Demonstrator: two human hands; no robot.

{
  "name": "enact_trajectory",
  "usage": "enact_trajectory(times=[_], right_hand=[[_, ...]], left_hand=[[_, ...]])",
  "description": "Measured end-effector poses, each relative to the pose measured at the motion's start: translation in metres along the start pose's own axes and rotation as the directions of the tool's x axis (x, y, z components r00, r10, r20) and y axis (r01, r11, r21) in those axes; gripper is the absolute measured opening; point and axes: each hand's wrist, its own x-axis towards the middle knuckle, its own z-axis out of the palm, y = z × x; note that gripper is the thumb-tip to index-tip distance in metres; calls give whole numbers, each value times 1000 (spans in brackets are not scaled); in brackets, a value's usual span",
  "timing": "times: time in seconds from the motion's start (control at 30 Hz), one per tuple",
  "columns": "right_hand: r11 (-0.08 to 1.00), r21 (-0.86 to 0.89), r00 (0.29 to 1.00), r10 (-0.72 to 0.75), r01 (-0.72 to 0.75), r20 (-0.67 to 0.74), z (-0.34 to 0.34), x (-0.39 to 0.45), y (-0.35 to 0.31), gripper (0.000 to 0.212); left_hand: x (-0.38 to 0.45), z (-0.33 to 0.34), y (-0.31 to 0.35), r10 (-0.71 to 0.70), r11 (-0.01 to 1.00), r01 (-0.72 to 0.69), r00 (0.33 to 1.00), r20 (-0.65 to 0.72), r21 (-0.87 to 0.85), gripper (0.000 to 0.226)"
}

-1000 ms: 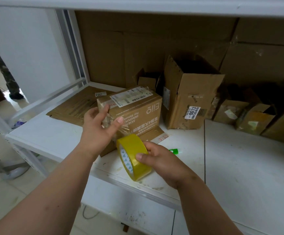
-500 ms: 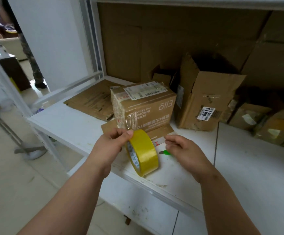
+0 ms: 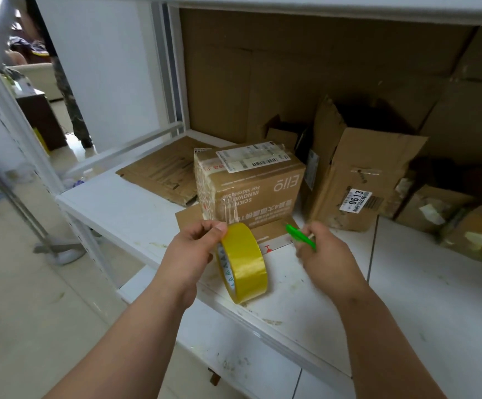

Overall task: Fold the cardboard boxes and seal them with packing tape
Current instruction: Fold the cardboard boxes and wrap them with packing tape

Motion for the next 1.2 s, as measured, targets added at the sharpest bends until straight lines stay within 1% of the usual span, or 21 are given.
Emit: enact_trajectory(times=[0.03,0.1,0.2,0.27,0.37,0.47,0.67,0.87,1.0,1.2], right_hand=[[997,58,998,-56,55,6,-4,0,-10,11],[982,82,984,-173,170,34,-8,2,-30,15],[965,88,958,-256,247,126,-9,6,-56,16],[959,15,944,-282,284,173,-7,10,-71,25],[936,-120,929,-301,331,216,-3,15,-88,30],[905,-237,924,-296,352,243,0,18,-97,31],[859,-347,922,-309,376,235,5,22,-105,29],[827,-403,919,-330,391,215,9,26,-109,25],[830,-409,925,-330,380,189,11,28,-110,23],[840,-420,939,-294,343,178,8,32,-109,22]], left_hand=[[0,0,0,-1,1000,1,1000,-2,-2,9],[0,0,0,-2,1000,2,1000,2,-2,12],[1,0,-1,4,1000,-4,1000,-6,1,14],[1,0,-1,9,1000,-9,1000,-11,0,12],[2,0,-1,5,1000,-5,1000,-11,-4,11],[3,0,-1,2,1000,-2,1000,-8,-2,11],[5,0,-1,-1,1000,1,1000,-21,-7,13],[7,-1,-3,7,1000,-7,1000,-17,-1,12],[9,0,-3,13,1000,-14,1000,-23,-23,12],[11,2,-1,-16,999,15,999,-29,-33,11]])
